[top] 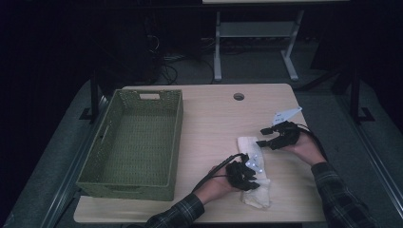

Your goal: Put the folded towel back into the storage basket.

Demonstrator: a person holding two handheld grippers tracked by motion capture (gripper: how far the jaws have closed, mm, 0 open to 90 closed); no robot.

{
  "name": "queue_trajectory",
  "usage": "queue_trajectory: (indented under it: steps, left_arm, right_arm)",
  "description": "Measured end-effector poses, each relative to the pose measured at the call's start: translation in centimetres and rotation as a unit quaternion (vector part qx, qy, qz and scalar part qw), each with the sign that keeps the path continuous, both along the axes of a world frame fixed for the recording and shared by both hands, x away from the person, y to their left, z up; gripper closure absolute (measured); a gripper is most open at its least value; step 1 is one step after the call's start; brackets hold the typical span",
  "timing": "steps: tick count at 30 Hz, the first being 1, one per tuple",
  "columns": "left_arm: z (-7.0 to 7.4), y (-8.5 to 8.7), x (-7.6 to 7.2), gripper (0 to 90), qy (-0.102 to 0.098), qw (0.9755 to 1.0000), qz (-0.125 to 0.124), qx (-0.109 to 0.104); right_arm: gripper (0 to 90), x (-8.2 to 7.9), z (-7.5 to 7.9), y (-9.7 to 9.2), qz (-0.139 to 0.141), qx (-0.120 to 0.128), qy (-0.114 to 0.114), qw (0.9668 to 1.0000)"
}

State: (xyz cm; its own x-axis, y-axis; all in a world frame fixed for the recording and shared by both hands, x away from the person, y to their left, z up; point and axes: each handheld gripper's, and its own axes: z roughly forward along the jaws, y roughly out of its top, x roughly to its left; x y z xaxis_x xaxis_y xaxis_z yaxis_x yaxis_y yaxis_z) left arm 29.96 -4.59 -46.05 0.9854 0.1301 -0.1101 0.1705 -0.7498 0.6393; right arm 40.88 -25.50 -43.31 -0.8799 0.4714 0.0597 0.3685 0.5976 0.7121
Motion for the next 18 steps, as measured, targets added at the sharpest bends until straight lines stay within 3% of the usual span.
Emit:
queue_trajectory:
  steps: [10, 18]
  left_arm:
    - [0.0, 0.0, 0.0, 76.3, 0.004, 1.0000, 0.003, 0.001]
    - [0.1, 0.0, 0.1, 76.3, 0.001, 1.0000, 0.000, 0.002]
  right_arm:
    - [34.9, 2.6, -0.4, 2.5, 0.035, 0.000, 0.016, 0.9993]
    - [34.9, 3.9, -2.0, 4.4, 0.070, -0.033, 0.019, 0.9968]
